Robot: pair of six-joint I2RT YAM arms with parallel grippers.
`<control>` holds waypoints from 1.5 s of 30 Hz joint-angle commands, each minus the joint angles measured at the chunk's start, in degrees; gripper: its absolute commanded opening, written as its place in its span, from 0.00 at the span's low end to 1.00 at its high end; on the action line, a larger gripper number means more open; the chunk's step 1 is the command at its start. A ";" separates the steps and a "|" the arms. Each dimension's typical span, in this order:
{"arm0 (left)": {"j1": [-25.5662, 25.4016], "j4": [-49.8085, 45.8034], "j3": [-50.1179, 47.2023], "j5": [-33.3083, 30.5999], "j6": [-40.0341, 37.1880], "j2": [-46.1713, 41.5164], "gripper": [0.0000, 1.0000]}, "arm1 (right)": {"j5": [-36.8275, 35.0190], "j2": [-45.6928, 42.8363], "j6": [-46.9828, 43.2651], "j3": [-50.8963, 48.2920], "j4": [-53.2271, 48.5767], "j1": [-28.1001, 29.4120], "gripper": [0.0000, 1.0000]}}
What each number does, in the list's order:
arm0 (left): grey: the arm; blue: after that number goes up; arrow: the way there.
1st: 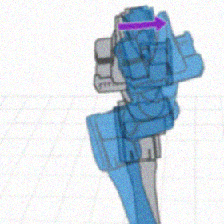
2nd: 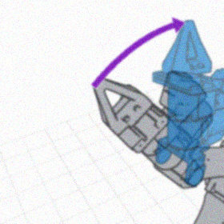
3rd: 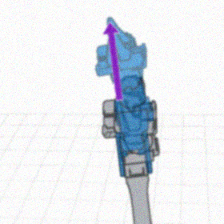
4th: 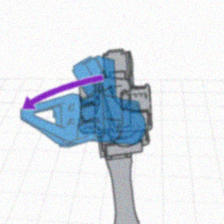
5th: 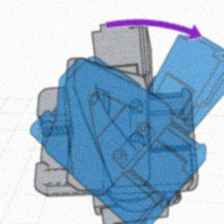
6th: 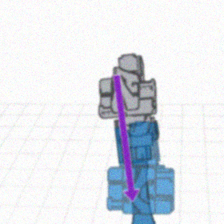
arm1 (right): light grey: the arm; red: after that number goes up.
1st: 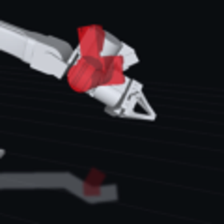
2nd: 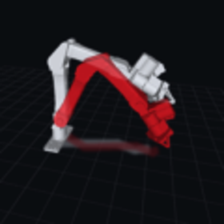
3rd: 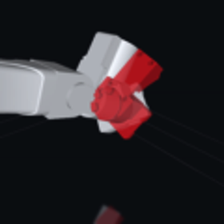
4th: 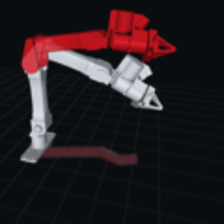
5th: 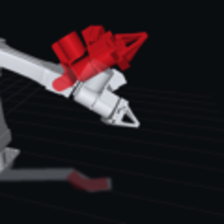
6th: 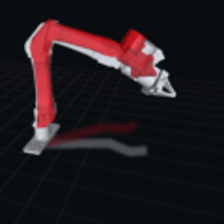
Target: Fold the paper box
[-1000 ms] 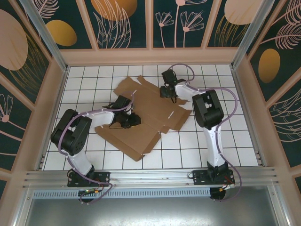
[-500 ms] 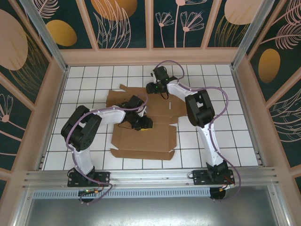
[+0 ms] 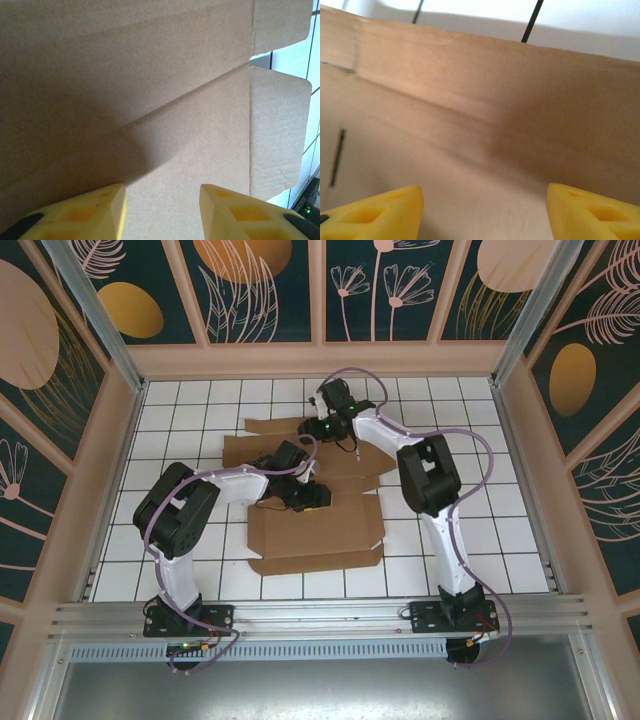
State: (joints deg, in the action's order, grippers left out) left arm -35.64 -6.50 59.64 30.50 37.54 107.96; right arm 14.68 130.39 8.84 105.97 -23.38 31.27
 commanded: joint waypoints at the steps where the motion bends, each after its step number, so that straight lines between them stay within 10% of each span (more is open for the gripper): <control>1: 0.30 1.91 0.11 -3.52 -0.27 -4.71 0.46 | -0.15 -9.85 -0.29 -4.34 1.44 -2.36 0.66; 10: 3.31 3.40 7.31 -2.67 0.97 -9.25 0.54 | 1.53 -17.04 2.14 -13.15 5.61 -9.88 0.64; 22: 12.51 -1.94 37.21 -6.21 8.27 17.67 0.02 | -0.46 -3.40 4.76 -1.33 -1.48 -15.03 0.61; 45: 14.45 -3.60 43.39 -7.52 8.81 32.31 0.02 | 7.28 7.18 3.40 7.68 -4.17 -15.61 0.43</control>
State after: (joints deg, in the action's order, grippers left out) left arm -21.52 -9.17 104.14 23.49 46.78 138.82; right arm 18.59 136.75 12.49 111.46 -25.21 15.42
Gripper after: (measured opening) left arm 0.050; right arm 0.441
